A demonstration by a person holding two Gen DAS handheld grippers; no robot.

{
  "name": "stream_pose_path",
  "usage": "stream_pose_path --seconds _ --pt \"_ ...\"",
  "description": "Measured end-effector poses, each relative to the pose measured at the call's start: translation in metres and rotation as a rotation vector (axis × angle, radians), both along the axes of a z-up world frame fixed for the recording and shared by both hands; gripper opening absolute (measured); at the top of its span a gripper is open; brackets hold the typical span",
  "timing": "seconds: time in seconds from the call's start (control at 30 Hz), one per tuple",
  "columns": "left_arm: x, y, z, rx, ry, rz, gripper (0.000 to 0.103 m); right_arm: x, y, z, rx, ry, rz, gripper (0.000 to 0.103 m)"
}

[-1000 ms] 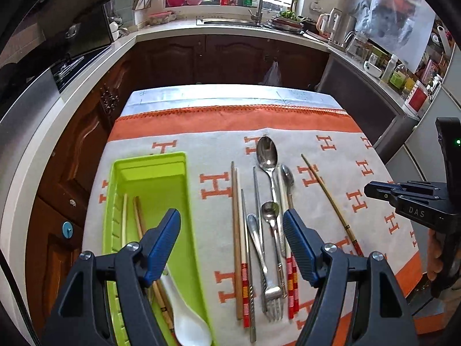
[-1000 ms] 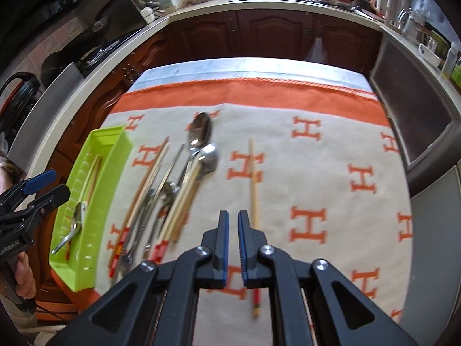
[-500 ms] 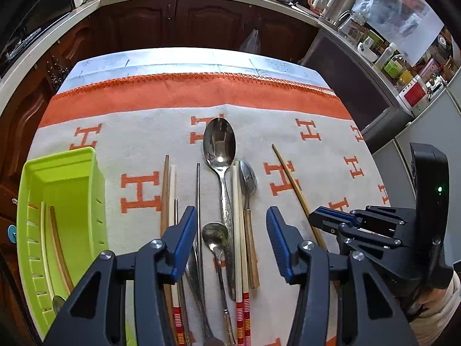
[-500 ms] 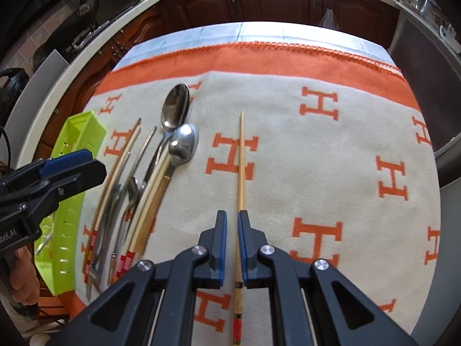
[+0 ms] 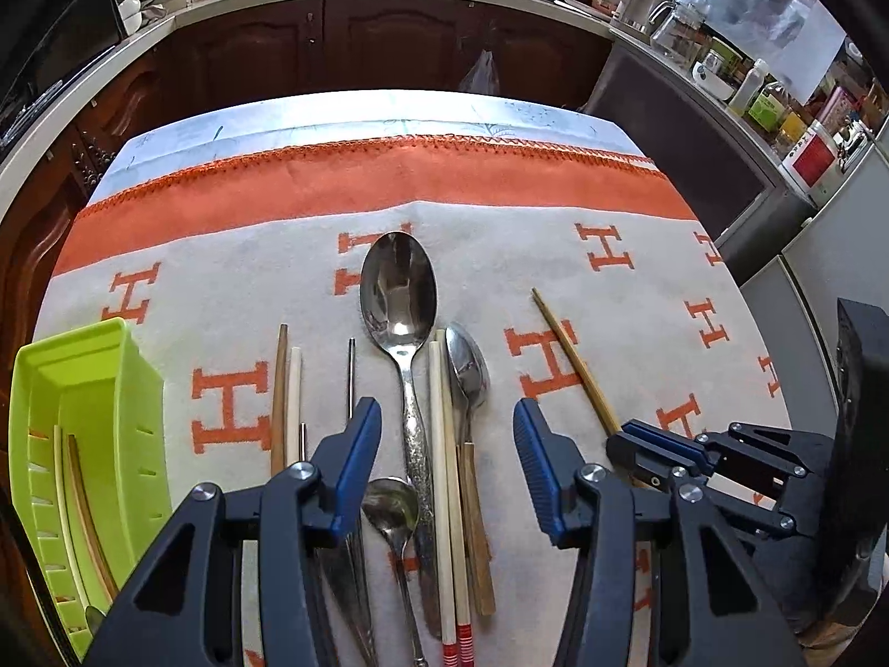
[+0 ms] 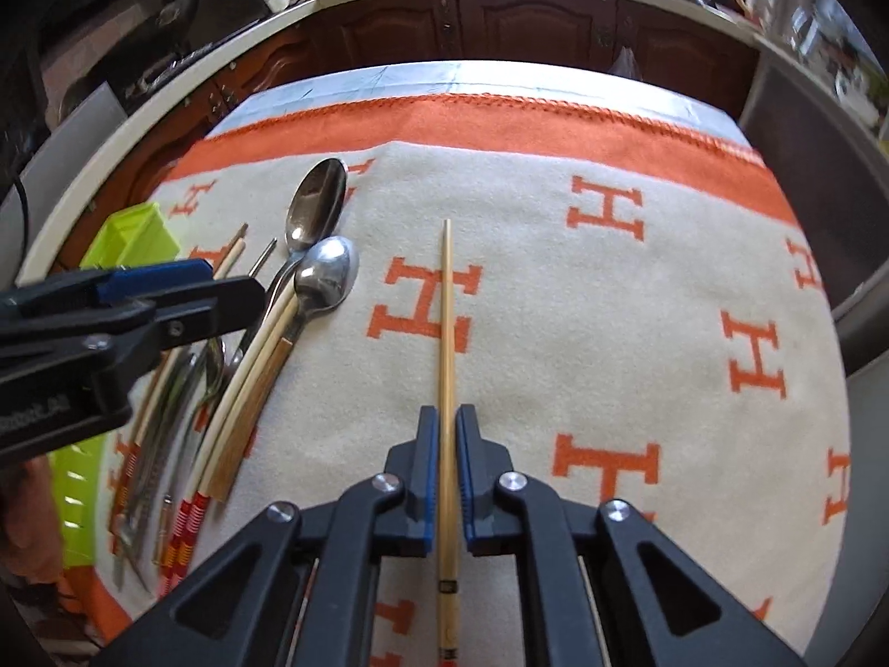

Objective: Organize utensils
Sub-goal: 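Move the right tool to a plain wooden chopstick and close on it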

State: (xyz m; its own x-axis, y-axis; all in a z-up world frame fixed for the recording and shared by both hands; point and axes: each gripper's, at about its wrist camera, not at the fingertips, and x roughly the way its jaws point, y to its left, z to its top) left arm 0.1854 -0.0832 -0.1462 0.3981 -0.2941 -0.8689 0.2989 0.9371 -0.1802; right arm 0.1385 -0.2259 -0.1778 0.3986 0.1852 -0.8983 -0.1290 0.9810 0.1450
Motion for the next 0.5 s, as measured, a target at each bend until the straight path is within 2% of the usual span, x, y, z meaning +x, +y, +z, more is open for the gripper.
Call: stream_pose_path --seconds 0.4,0.5 --pt "0.009 -0.015 -0.011 0.063 -0.057 -0.013 0.047 -0.020 -0.017 -0.001 0.093 -0.001 -0.051 0.006" --pt "0.010 -0.020 -0.016 0.078 -0.061 -0.028 0.031 -0.021 -0.018 -0.002 0.103 -0.006 -0.058 0.006"
